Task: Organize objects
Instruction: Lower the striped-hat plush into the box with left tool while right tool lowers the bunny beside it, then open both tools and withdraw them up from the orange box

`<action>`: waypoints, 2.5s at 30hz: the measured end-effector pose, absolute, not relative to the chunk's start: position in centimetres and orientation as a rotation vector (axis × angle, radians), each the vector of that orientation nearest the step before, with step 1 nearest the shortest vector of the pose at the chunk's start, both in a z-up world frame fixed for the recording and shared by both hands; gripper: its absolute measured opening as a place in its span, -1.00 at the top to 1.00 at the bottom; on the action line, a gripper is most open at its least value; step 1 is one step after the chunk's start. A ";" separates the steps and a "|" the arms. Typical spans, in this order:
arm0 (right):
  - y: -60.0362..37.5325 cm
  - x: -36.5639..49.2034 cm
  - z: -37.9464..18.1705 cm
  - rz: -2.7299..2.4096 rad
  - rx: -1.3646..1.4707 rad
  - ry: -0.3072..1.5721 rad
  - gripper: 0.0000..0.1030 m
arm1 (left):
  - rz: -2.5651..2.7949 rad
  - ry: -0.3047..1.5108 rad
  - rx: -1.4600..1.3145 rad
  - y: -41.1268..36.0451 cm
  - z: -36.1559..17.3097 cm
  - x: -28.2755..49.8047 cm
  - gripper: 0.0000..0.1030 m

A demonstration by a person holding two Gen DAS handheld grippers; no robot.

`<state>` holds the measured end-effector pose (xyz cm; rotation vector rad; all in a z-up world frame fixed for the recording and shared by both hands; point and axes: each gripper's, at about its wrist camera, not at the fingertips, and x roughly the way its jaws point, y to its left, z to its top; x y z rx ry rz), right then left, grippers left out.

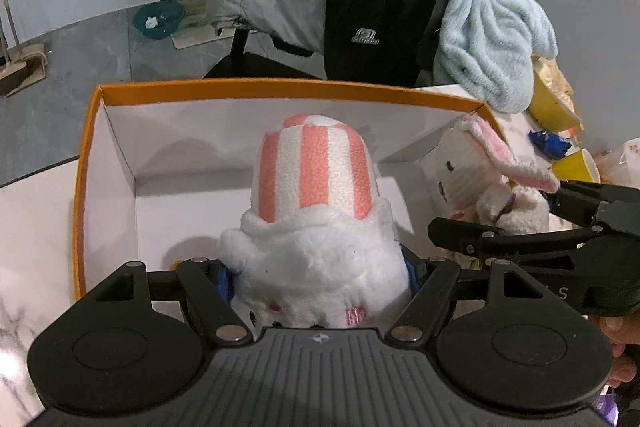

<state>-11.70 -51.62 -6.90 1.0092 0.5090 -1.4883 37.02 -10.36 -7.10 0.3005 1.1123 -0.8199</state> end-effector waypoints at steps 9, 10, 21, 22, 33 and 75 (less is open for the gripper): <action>-52.7 -11.7 -8.1 -1.452 0.978 0.606 -0.36 | -0.818 1.137 0.343 -11.4 -8.4 37.4 -0.66; -52.8 -11.8 -8.2 -1.452 0.970 0.616 -0.36 | -0.817 1.142 0.349 -11.5 -8.5 37.5 -0.66; -54.5 -9.6 -9.1 -1.395 0.804 0.831 -0.36 | -0.762 1.117 0.498 -13.4 -9.5 38.1 -0.66; -54.7 -9.4 -9.3 -1.389 0.786 0.853 -0.36 | -0.759 1.113 0.513 -13.6 -9.6 38.0 -0.66; -56.5 -7.8 -12.0 -1.254 0.791 0.972 -0.36 | -0.733 1.114 0.606 -15.9 -11.5 37.6 -0.66; -57.7 -8.4 -9.3 -1.140 0.631 1.036 -0.80 | -0.675 1.135 0.616 -15.4 -9.4 38.1 -0.76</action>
